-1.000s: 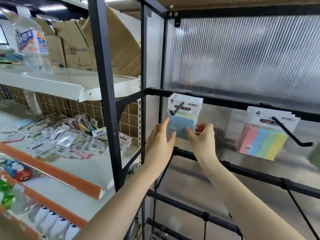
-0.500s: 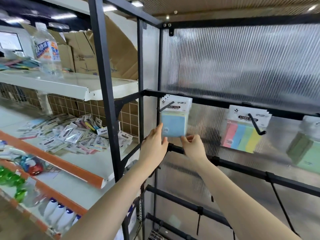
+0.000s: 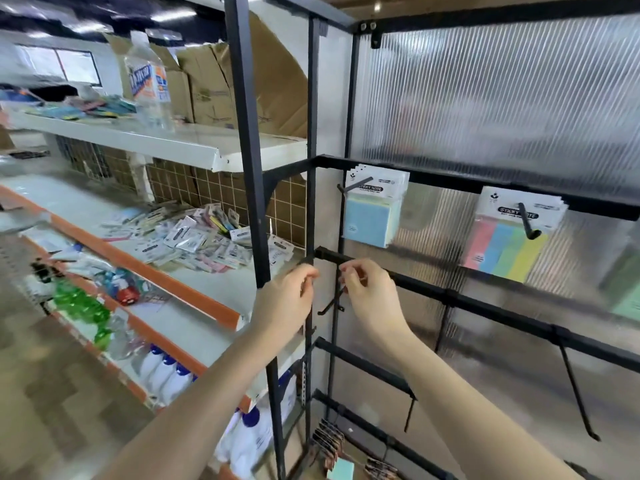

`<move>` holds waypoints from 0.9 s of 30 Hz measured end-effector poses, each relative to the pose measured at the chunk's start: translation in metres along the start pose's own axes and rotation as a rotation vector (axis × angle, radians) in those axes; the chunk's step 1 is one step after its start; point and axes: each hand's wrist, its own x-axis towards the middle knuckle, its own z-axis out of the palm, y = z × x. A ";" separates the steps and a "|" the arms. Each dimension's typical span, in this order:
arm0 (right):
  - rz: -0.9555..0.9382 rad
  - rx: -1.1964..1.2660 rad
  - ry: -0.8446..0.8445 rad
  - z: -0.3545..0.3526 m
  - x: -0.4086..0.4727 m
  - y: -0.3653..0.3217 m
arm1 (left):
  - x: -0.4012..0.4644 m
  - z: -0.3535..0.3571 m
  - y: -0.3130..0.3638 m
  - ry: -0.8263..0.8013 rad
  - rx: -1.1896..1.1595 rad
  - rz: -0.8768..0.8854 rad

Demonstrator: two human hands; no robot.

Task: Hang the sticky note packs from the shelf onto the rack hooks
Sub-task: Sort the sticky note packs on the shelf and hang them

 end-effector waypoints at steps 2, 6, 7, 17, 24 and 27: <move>-0.058 -0.004 -0.048 0.016 -0.011 -0.011 | -0.011 -0.008 -0.014 0.024 -0.008 -0.006; -0.169 -0.029 -0.179 0.059 -0.022 -0.034 | -0.023 -0.026 -0.057 0.022 -0.021 -0.096; -0.200 -0.033 -0.207 0.071 -0.022 -0.039 | -0.025 -0.030 -0.071 0.015 -0.029 -0.133; -0.089 -0.096 -0.308 0.220 0.021 -0.058 | -0.005 -0.065 -0.232 -0.210 0.005 -0.325; 0.071 -0.218 -0.290 0.304 0.055 -0.053 | 0.027 -0.092 -0.319 -0.314 -0.007 -0.265; 0.118 -0.237 -0.283 0.333 0.067 -0.049 | 0.037 -0.100 -0.345 -0.319 0.007 -0.257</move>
